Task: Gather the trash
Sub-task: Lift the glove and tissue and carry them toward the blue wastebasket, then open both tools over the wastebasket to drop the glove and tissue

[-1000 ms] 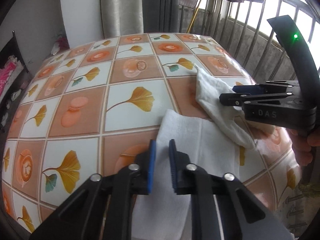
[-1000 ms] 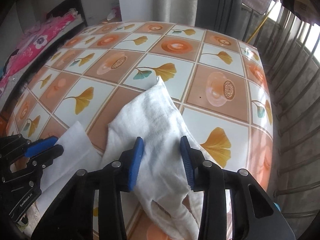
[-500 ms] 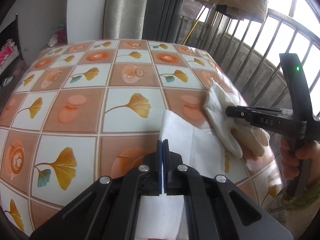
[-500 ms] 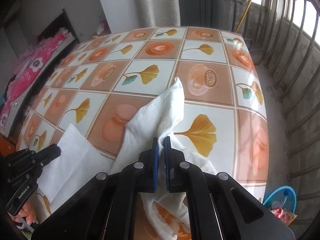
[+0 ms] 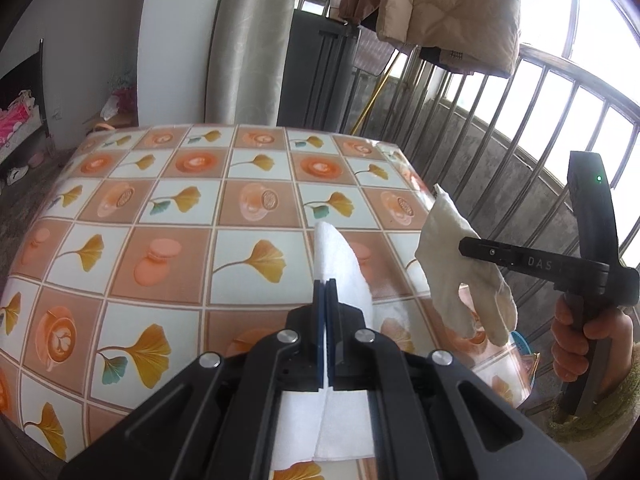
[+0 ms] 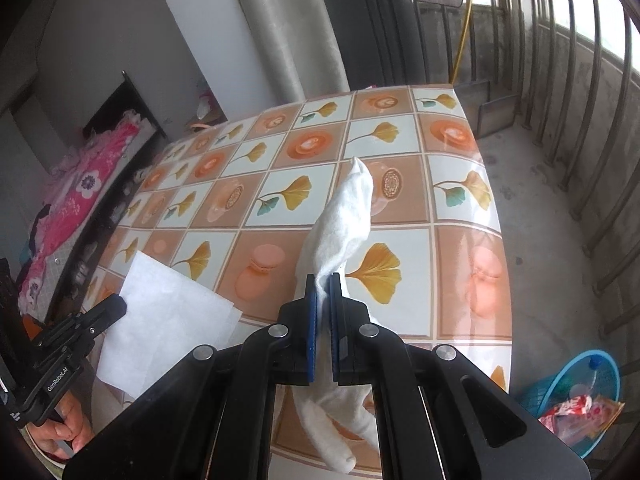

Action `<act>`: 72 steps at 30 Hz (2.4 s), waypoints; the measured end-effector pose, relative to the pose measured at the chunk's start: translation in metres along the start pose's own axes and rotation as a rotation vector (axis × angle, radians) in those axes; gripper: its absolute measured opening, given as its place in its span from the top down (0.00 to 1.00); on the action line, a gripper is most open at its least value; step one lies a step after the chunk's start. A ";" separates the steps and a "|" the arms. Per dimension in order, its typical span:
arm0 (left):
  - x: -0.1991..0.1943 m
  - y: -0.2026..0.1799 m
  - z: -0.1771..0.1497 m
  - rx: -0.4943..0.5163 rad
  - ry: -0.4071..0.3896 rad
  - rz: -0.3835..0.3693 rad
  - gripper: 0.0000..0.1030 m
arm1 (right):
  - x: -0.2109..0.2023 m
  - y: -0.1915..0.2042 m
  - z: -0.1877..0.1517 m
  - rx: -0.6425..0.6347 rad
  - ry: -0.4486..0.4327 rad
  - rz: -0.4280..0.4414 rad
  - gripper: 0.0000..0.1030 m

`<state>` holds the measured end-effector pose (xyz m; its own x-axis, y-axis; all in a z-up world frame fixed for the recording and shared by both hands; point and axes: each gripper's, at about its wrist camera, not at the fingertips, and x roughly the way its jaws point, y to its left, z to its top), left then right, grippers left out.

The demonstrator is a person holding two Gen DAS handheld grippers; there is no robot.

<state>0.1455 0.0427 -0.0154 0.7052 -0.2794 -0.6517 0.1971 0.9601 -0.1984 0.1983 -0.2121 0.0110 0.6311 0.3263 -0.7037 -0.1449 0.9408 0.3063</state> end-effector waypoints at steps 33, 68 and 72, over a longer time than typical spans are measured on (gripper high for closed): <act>-0.050 -0.078 0.016 0.164 -0.131 0.019 1.00 | -0.082 -0.045 -0.012 0.101 -0.152 0.049 0.96; 0.041 -0.303 -0.008 0.444 0.162 -0.447 1.00 | -0.196 -0.266 -0.142 0.632 -0.291 -0.243 0.96; 0.064 -0.335 -0.025 0.468 0.250 -0.496 1.00 | -0.194 -0.296 -0.167 0.743 -0.281 -0.300 0.96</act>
<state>0.1073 -0.2972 -0.0087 0.2914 -0.6242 -0.7249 0.7635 0.6083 -0.2169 -0.0085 -0.5387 -0.0509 0.7432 -0.0547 -0.6669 0.5350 0.6472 0.5431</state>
